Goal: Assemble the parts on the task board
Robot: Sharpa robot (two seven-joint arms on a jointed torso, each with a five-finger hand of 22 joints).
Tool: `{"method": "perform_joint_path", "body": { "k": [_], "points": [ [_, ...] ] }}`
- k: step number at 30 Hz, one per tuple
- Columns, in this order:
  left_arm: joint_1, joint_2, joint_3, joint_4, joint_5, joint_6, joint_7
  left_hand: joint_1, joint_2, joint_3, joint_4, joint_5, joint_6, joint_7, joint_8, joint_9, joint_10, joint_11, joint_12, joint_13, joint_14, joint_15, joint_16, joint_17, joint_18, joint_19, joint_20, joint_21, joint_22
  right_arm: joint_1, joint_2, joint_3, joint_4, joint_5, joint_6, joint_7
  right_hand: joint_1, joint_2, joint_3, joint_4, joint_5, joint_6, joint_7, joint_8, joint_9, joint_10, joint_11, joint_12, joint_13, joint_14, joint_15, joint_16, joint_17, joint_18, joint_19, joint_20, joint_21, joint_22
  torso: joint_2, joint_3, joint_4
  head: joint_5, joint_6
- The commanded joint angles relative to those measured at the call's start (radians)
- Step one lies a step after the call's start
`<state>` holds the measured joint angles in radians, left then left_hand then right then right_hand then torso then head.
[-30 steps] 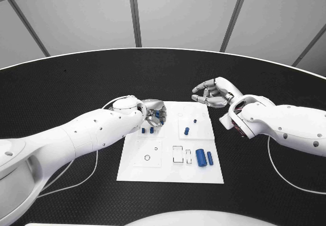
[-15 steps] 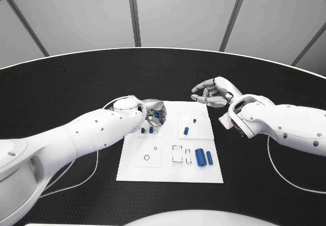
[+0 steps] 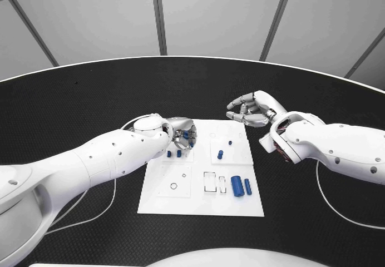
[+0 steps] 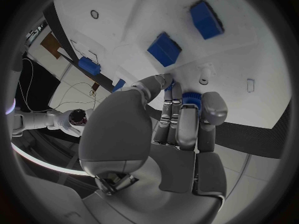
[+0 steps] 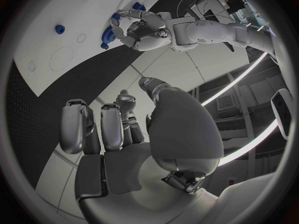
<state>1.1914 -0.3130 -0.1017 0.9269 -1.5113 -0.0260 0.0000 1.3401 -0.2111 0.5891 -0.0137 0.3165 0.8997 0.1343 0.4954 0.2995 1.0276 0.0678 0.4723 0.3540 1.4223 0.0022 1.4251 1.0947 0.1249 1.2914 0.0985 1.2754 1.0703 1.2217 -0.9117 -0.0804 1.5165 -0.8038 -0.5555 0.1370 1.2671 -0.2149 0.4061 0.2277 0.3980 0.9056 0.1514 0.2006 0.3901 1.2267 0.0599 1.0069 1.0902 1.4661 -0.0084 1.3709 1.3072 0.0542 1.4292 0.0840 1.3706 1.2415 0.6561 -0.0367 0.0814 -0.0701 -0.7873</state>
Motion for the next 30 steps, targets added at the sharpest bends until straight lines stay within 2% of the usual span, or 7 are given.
{"method": "perform_joint_path", "body": {
  "k": [1,17,22,30],
  "points": [
    [0.0,-0.005,0.0,0.006,0.002,-0.007,-0.001,-0.012,-0.001,-0.007,0.0,-0.004,0.011,0.002,-0.005,0.001,0.014,0.005,-0.001,-0.18,0.005,-0.001,-0.002,-0.002,-0.014,0.006,-0.001,0.006,0.002,0.0,0.0,0.0,-0.001,0.0,0.0,0.0,0.008,-0.004,0.006,0.001,0.006,0.003,-0.004,0.006,0.001,0.001,-0.002,-0.001,0.001,0.037,-0.01,-0.002,0.001,0.013,-0.004,0.002,-0.004,0.0,-0.001,0.0005,0.0001,0.002,0.001],
    [0.001,-0.034,0.001,0.041,0.01,-0.037,-0.008,-0.015,0.001,-0.01,0.0,-0.003,0.023,-0.001,-0.007,0.004,0.027,0.001,-0.007,-0.18,0.007,-0.005,-0.006,-0.015,-0.017,0.016,-0.004,0.016,0.016,0.0,0.0,0.0,-0.006,0.0,-0.001,0.003,0.008,-0.004,0.006,0.001,0.006,0.003,-0.004,0.006,0.001,0.001,-0.002,-0.001,0.001,0.037,-0.01,-0.002,0.001,0.013,-0.004,0.002,-0.004,0.0,-0.001,0.0011,0.0,0.005,0.007],
    [0.001,-0.051,0.001,0.065,0.013,-0.048,-0.011,-0.015,0.001,-0.01,-0.001,-0.003,0.024,-0.002,-0.007,0.005,0.028,0.0,-0.007,-0.18,0.008,-0.006,-0.005,-0.014,-0.018,0.017,-0.005,0.017,0.019,0.0,-0.001,0.0,-0.007,0.0,-0.001,0.003,0.009,-0.003,0.006,0.001,0.006,0.003,-0.004,0.007,0.001,0.002,-0.002,-0.001,-0.001,0.037,-0.011,-0.003,0.001,0.013,-0.004,0.002,-0.005,-0.001,-0.001,-0.001,0.0016,0.005,0.007],
    [0.006,-0.083,0.003,0.105,0.018,-0.056,-0.019,-0.014,0.001,-0.011,-0.002,-0.003,0.029,-0.002,-0.009,0.006,0.033,-0.001,-0.009,-0.18,0.011,-0.007,-0.005,-0.013,-0.019,0.022,-0.006,0.021,0.025,0.0,-0.001,0.0,-0.01,0.0,0.0,0.005,0.009,-0.003,0.006,0.001,0.006,0.003,-0.004,0.007,0.001,0.002,-0.002,-0.001,-0.001,0.037,-0.011,-0.003,0.001,0.013,-0.004,0.002,-0.005,-0.001,-0.001,-0.0003,-0.0002,0.007,0.011]
  ]
}}
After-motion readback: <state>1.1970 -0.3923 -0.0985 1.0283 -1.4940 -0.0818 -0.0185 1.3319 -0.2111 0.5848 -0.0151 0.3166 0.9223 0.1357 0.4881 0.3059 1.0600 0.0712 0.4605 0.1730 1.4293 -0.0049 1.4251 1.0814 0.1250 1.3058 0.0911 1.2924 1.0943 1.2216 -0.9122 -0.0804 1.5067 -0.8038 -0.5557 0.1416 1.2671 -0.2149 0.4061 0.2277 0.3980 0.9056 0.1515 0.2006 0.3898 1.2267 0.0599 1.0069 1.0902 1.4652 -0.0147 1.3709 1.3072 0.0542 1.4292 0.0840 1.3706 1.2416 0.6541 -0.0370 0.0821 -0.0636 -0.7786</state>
